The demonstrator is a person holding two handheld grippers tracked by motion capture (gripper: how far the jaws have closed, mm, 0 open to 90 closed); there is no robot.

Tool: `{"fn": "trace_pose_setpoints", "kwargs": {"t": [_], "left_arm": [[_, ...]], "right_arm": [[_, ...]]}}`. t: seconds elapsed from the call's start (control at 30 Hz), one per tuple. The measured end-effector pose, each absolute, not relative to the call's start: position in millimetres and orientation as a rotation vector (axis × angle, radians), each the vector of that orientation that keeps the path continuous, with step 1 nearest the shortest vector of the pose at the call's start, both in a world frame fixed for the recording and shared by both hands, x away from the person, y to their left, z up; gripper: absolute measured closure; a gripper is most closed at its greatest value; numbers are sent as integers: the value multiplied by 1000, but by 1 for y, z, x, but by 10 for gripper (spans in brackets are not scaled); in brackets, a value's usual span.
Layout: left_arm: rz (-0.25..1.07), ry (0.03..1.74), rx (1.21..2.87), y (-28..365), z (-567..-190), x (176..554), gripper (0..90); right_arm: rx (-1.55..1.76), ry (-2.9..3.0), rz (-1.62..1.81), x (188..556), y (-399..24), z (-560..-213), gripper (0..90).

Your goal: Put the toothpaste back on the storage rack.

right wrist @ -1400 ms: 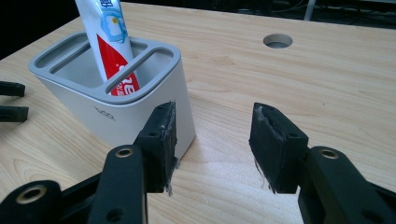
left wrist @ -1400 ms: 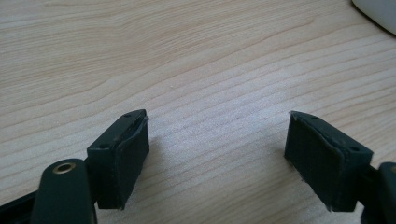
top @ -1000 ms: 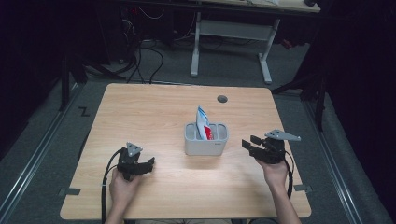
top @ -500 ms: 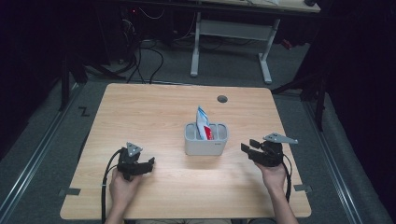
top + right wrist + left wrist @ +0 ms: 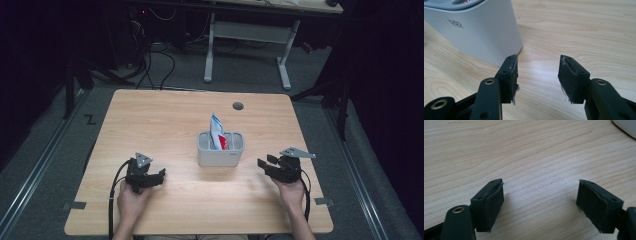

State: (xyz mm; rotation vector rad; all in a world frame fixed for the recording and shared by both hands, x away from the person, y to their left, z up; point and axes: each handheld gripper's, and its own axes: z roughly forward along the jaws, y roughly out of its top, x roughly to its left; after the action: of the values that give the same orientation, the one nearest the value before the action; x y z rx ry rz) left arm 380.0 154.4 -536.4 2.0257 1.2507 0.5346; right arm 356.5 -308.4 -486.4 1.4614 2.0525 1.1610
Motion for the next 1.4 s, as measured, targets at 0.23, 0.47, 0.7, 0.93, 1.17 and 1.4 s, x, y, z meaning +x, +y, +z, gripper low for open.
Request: {"fn": "trace_pose_setpoints", "kwargs": {"t": [0.23, 0.47, 0.7, 0.93, 1.17, 1.4], "left_arm": [[535, 1250, 2026, 154, -536, 380, 223], [535, 1250, 2026, 154, -536, 380, 223], [535, 1251, 2026, 154, -536, 380, 223], [535, 1251, 2026, 154, -536, 380, 223], [535, 1250, 2026, 154, -536, 380, 223], [535, 1250, 2026, 154, -536, 380, 223]], "right_arm": [[1473, 2061, 1104, 358, -308, -498, 503], [1466, 2069, 1059, 360, -304, -503, 502], [1480, 2074, 1034, 362, -304, -512, 504], [1491, 2073, 1025, 362, -304, -519, 505], [1475, 2089, 1003, 363, -296, -526, 504], [1459, 2104, 984, 366, -287, -529, 503]]}}
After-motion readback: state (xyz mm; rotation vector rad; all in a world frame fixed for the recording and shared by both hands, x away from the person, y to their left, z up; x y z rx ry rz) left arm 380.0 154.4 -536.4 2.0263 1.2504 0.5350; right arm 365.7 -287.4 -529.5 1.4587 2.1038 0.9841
